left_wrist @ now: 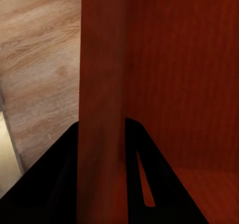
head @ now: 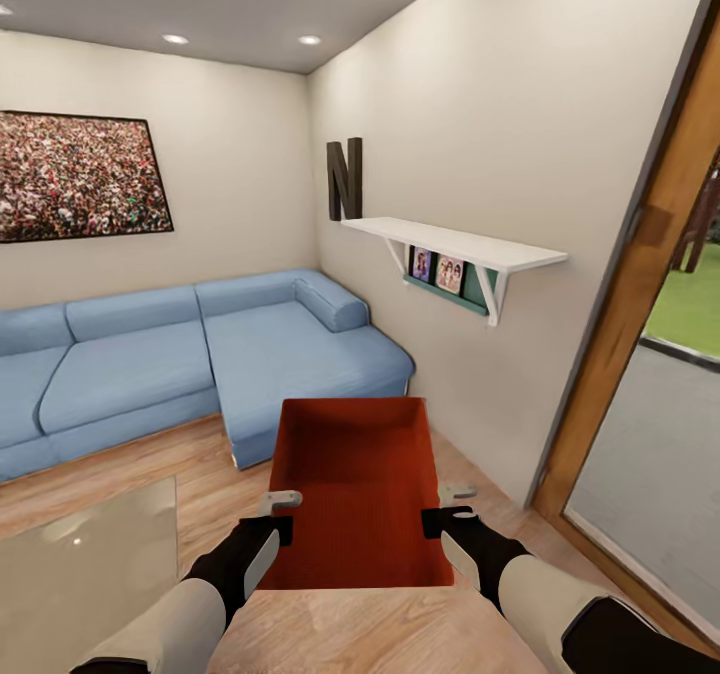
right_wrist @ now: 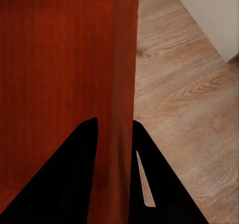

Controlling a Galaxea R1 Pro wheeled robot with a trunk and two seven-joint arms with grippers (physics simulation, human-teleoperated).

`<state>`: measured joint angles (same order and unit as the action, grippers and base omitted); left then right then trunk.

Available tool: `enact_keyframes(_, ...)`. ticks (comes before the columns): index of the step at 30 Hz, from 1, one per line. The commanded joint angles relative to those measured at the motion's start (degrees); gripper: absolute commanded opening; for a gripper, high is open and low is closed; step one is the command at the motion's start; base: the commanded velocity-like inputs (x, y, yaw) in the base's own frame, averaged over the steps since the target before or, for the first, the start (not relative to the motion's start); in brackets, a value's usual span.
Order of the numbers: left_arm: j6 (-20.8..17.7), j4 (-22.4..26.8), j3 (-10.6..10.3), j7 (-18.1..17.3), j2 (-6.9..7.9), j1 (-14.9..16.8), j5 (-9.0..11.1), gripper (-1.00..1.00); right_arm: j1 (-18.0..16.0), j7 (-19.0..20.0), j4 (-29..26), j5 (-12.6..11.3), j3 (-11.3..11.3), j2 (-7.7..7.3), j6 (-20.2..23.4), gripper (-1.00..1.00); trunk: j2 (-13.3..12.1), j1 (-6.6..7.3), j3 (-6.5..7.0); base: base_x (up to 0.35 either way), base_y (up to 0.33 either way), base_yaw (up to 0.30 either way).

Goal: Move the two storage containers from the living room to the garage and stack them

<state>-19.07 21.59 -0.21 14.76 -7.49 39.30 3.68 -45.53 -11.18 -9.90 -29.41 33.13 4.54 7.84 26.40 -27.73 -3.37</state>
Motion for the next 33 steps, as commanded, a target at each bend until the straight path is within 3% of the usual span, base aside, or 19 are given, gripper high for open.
enact_keyframes(1, -0.53, -0.05, 0.29, 0.53, 0.2, -0.01, -0.43, -1.0, -0.09, -0.42, -0.2, 1.2, -0.79, -0.36, -1.58, -1.0, 0.13, -0.03, -0.12, 0.0, 0.0, 0.274)
enact_keyframes(33, -0.53, -0.05, 0.29, 0.53, 0.2, -0.01, -0.43, -1.0, -0.09, -0.42, -0.2, 1.2, -0.79, -0.41, -1.6, -1.0, 0.13, -0.03, -0.12, 0.0, 0.0, 0.274)
